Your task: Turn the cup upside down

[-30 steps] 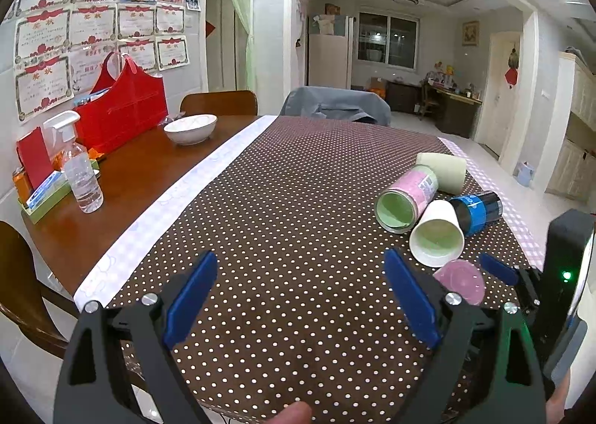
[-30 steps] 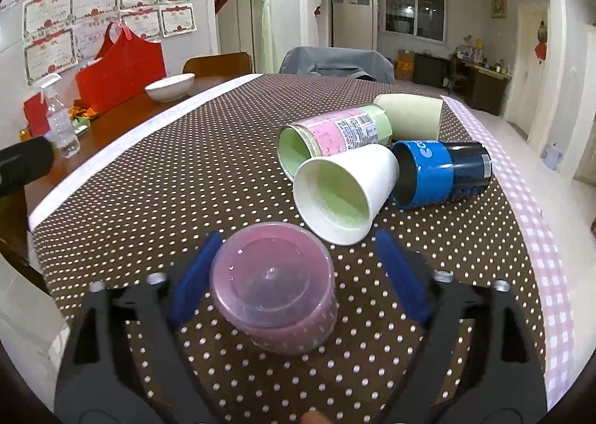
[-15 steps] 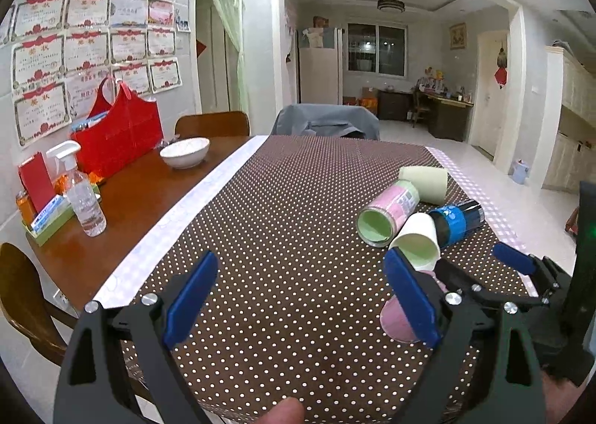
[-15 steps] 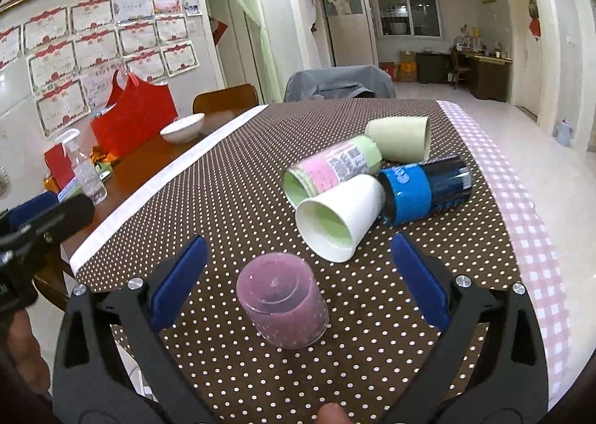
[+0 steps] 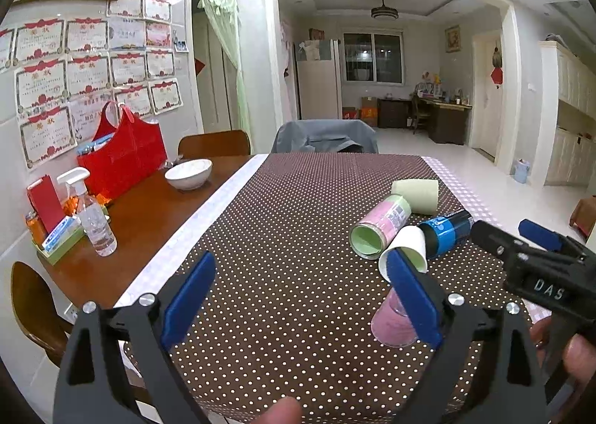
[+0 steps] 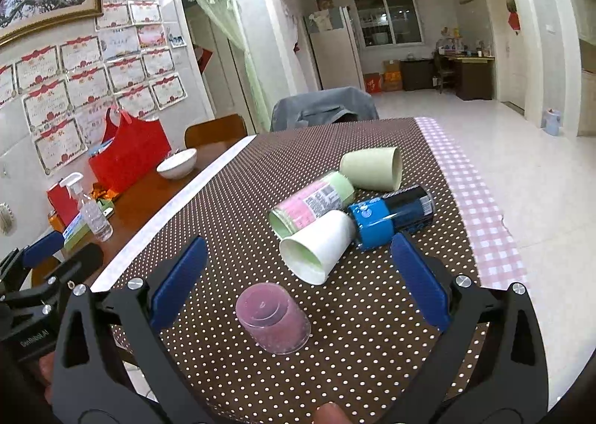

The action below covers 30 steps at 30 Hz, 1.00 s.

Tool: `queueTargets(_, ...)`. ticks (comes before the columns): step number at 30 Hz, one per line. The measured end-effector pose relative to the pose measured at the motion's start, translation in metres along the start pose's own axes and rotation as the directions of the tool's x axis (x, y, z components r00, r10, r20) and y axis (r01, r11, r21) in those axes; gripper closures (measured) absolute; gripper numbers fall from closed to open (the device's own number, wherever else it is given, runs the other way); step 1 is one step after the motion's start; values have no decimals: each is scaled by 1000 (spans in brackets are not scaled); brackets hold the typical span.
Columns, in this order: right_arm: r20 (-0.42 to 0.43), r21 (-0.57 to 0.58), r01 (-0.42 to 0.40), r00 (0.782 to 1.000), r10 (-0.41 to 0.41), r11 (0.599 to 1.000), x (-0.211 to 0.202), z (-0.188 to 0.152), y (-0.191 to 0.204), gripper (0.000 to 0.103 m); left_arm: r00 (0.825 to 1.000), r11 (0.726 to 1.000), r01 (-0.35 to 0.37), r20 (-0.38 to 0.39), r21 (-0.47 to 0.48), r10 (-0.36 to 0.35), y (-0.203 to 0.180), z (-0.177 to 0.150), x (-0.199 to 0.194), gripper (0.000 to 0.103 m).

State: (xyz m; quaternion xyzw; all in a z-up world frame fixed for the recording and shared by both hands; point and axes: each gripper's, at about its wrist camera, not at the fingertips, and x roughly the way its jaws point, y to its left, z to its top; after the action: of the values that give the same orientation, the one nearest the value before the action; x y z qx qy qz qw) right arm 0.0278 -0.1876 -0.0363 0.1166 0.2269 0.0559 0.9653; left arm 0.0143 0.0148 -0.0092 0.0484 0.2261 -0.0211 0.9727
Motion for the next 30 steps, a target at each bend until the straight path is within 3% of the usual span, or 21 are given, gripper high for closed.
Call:
queueTargets(15, 82, -12, 31, 996, -30, 999, -46, 9, -1, 6, 998, 1000, 20, 52, 20, -21, -15, 8, -31, 8)
queueTargets(30, 161, -50, 118, 981, -109, 992, -78, 8, 3, 6, 996, 999, 39, 75, 15, -40, -19, 7, -49, 4)
